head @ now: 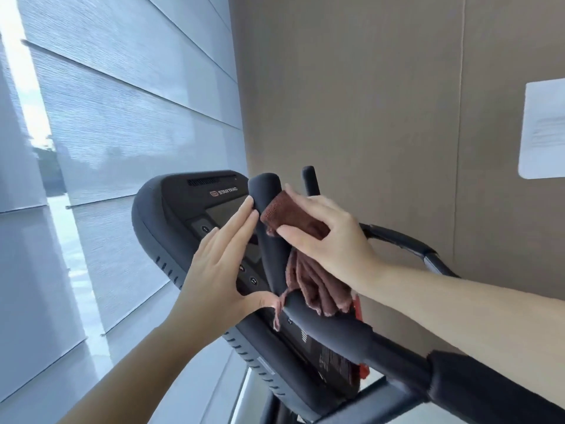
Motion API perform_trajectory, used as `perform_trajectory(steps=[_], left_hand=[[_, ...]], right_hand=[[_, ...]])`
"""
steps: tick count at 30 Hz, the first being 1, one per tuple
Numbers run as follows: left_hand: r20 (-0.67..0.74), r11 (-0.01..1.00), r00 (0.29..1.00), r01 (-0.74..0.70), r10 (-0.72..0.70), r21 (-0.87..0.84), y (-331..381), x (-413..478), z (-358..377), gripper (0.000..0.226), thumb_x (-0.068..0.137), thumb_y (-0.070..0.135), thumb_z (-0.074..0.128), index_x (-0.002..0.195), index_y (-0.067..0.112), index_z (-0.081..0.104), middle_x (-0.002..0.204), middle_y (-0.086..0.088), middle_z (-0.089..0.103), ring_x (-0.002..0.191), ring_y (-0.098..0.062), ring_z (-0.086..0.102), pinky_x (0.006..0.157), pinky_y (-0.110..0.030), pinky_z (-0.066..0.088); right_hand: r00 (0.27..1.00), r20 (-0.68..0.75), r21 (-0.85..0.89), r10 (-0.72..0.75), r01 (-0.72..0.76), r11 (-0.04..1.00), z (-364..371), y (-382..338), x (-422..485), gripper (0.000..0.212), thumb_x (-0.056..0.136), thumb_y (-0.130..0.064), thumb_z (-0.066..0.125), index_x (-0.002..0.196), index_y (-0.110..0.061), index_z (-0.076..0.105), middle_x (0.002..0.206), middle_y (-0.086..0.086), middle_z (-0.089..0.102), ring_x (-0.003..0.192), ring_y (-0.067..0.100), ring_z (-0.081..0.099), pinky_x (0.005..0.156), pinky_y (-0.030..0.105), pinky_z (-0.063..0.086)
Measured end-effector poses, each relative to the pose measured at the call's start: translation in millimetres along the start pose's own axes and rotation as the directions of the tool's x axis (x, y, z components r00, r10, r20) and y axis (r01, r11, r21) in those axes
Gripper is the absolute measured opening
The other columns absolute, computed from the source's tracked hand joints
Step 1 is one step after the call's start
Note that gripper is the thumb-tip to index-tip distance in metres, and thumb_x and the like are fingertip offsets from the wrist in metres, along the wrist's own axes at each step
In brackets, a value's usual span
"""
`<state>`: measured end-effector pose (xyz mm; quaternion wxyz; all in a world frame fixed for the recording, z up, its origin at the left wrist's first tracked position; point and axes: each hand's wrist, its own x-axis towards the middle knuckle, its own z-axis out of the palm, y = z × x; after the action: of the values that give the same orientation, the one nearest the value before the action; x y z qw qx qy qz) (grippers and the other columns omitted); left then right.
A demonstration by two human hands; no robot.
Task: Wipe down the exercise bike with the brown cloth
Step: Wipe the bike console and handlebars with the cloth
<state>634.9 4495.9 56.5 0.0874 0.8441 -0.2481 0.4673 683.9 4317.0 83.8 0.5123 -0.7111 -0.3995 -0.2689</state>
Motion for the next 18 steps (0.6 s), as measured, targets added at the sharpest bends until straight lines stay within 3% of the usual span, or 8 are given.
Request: perform_trajectory(steps=[5, 8, 13, 15, 18], left_hand=[[0.015, 0.991, 0.994, 0.108, -0.110, 0.080, 13.9, 1.7, -4.1, 0.103, 0.061, 0.064, 0.058, 0.140, 0.008, 0.026, 0.149, -0.003, 0.021, 0.136, -0.003, 0.017, 0.106, -0.038, 0.024], [0.045, 0.977, 0.988, 0.138, -0.147, 0.161, 23.9, 4.1, -9.5, 0.101, 0.063, 0.067, 0.055, 0.139, 0.007, 0.026, 0.148, -0.004, 0.022, 0.134, 0.000, 0.017, 0.108, -0.034, 0.020], [0.059, 0.944, 0.978, 0.179, -0.202, 0.277, 36.4, 3.2, -15.0, 0.097, 0.062, 0.064, 0.057, 0.138, 0.010, 0.029, 0.146, -0.004, 0.026, 0.133, -0.007, 0.023, 0.108, -0.035, 0.023], [0.062, 0.932, 0.976, 0.179, -0.209, 0.314, 39.7, 4.2, -16.0, 0.096, 0.063, 0.063, 0.056, 0.137, 0.007, 0.029, 0.144, -0.006, 0.029, 0.132, -0.011, 0.026, 0.108, -0.032, 0.024], [0.061, 0.919, 0.972, 0.192, -0.226, 0.345, 42.8, 4.4, -17.2, 0.094, 0.064, 0.060, 0.058, 0.136, 0.005, 0.031, 0.143, -0.009, 0.031, 0.131, -0.016, 0.028, 0.105, -0.039, 0.029]], right_hand=[[0.955, 0.293, 0.045, -0.040, 0.028, 0.999, -13.2, 28.0, -28.7, 0.054, 0.072, -0.038, 0.070, 0.119, -0.053, 0.047, 0.107, -0.019, 0.057, 0.100, -0.008, 0.054, 0.086, 0.004, 0.036], [0.928, 0.370, 0.050, -0.049, 0.033, 0.998, -22.5, 29.3, -24.7, 0.048, 0.070, -0.040, 0.073, 0.112, -0.052, 0.052, 0.108, -0.018, 0.058, 0.101, -0.010, 0.052, 0.088, 0.003, 0.034], [0.990, 0.122, 0.243, -0.072, 0.040, 0.969, -24.0, 19.7, 16.6, 0.047, 0.070, -0.041, 0.070, 0.116, -0.041, 0.058, 0.105, -0.015, 0.061, 0.100, -0.003, 0.056, 0.090, 0.008, 0.039], [0.989, 0.103, 0.282, -0.110, 0.077, 0.956, -14.6, 15.6, 29.2, 0.050, 0.074, -0.035, 0.070, 0.122, -0.035, 0.056, 0.107, -0.010, 0.061, 0.102, 0.001, 0.055, 0.094, 0.013, 0.040], [0.984, 0.119, 0.327, -0.132, 0.087, 0.941, -3.0, 20.4, 23.4, 0.055, 0.076, -0.028, 0.071, 0.128, -0.031, 0.051, 0.106, -0.002, 0.059, 0.099, 0.002, 0.055, 0.088, 0.006, 0.038]])
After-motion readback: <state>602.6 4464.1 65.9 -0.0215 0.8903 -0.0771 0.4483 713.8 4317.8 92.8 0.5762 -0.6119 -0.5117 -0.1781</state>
